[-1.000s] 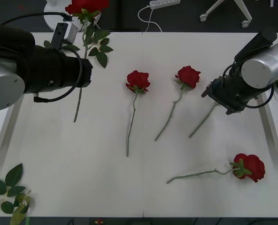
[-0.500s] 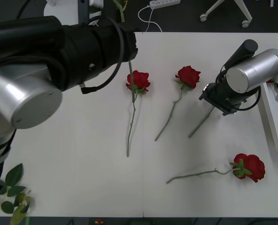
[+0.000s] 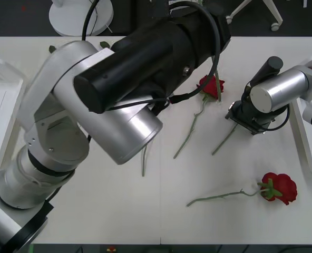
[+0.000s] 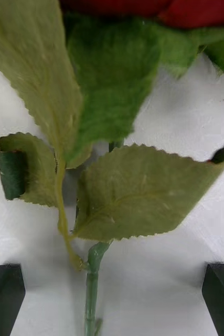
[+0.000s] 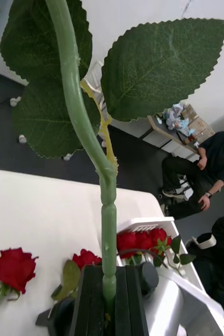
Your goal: Place the red flowers into the right box and the blue flowers into the left box. If a person shows an open palm, hand one flower to the person first, then continue sorting.
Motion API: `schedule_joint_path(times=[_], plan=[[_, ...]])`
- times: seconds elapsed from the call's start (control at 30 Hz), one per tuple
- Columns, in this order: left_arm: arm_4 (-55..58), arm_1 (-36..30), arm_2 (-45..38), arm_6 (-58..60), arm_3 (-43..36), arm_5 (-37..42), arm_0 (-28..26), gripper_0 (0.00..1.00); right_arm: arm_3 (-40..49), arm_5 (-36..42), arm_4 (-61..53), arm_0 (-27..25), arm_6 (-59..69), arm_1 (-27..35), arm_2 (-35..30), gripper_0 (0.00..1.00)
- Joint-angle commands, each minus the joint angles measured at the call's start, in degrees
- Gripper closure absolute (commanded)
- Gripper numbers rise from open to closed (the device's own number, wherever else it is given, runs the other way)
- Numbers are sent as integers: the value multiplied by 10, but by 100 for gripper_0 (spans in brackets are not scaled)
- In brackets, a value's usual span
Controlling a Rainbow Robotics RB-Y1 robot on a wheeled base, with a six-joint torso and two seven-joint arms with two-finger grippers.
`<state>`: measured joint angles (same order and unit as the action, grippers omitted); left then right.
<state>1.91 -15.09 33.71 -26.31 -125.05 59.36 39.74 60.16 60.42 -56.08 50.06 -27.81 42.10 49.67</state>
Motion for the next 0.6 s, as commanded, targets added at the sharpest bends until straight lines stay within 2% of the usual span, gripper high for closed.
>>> schedule_joint_path(times=[0.03, 0.13, 0.17, 0.23, 0.27, 0.3, 0.37, 0.4, 0.43, 0.47, 0.6], plan=[[-50, 40, 22, 35, 42, -41, 39, 100, -21, -15, -9, 27, -32, -24, 0, 0], [-84, 53, 34, 64, 75, -71, 41, 100, -31, -19, -12, 27, -36, -29, 0, 0], [-95, 55, 37, 74, 83, -79, 41, 100, -36, -21, -14, 27, -37, -31, 0, 6], [-96, 55, 38, 77, 86, -81, 42, 100, -44, -22, -15, 27, -39, -35, 0, 25], [-96, 55, 38, 77, 86, -81, 42, 100, -51, -24, -16, 27, -43, -38, 0, 40], [-96, 55, 38, 77, 86, -81, 42, 100, -54, -27, -17, 27, -44, -40, 0, 48], [-96, 55, 38, 77, 86, -81, 42, 100, -62, -30, -18, 27, -47, -43, 0, 77], [-96, 55, 38, 77, 86, -81, 42, 100, -64, -30, -18, 27, -48, -43, 0, 82], [-96, 55, 38, 77, 86, -81, 42, 100, -66, -31, -19, 27, -50, -43, 0, 94], [-96, 55, 38, 77, 86, -81, 42, 100, -66, -31, -19, 27, -52, -43, 0, 100], [-96, 55, 38, 77, 86, -81, 42, 100, -70, -32, -24, 27, -56, -43, 0, 100]])
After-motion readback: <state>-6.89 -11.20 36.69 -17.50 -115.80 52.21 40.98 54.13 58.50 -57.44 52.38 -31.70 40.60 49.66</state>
